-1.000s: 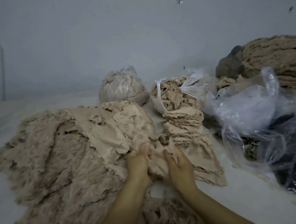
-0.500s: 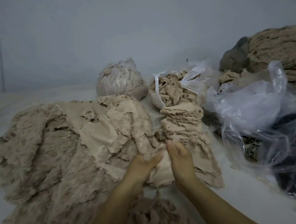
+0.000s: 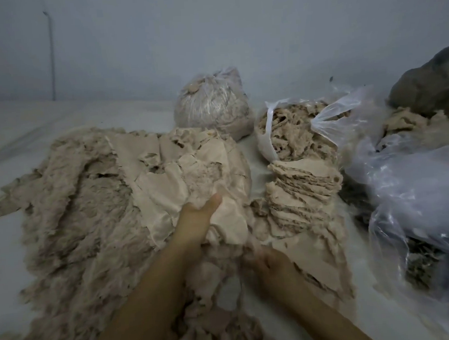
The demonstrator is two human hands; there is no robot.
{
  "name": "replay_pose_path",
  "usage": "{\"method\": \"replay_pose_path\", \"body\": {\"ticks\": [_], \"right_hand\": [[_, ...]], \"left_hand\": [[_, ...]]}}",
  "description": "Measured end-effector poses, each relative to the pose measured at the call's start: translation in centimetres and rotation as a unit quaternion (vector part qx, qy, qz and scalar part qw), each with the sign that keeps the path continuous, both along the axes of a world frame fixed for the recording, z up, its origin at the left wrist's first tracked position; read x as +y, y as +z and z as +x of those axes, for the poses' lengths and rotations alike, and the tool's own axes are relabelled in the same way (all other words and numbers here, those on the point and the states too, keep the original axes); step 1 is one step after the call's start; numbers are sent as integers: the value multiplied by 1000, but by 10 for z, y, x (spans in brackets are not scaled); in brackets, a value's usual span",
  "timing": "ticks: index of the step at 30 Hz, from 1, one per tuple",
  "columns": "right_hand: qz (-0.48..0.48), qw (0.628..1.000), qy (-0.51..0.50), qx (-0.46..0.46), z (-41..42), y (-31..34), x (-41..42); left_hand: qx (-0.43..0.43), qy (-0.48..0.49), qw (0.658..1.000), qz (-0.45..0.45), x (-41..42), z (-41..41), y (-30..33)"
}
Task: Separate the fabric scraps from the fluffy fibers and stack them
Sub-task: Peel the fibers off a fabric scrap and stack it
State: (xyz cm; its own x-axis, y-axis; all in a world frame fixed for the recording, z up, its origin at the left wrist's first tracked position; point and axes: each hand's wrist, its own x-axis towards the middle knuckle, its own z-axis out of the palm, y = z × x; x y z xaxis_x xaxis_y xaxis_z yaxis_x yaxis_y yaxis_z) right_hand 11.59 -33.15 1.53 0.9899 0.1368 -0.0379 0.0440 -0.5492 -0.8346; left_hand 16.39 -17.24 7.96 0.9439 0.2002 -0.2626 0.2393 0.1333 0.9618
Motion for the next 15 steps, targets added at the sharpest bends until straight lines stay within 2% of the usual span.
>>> {"method": "replay_pose_path", "body": {"ticks": [2,4,5,7,10,13,15], "right_hand": [[-86,986,129,57,-12,-2,-8],[-80,974,188,100,-19,7,-16],[-59,978,174,100,-22,14,-18],[38,995,60,73,-25,25,-15],[214,973,-91,12,-24,32,4],[258,952,-140,-89,-27,34,20],[269,937,-193,-108,-32,26,24]], "left_hand": [[8,-7,999,-33,3,2,4],[16,-38,998,-54,4,0,5],[14,-58,997,-57,5,-3,4],[1,-109,992,-65,4,-11,4],[1,-192,980,-58,3,-22,1],[-9,-257,966,-25,3,-27,-4],[-29,-267,963,2,2,-27,-6]]}}
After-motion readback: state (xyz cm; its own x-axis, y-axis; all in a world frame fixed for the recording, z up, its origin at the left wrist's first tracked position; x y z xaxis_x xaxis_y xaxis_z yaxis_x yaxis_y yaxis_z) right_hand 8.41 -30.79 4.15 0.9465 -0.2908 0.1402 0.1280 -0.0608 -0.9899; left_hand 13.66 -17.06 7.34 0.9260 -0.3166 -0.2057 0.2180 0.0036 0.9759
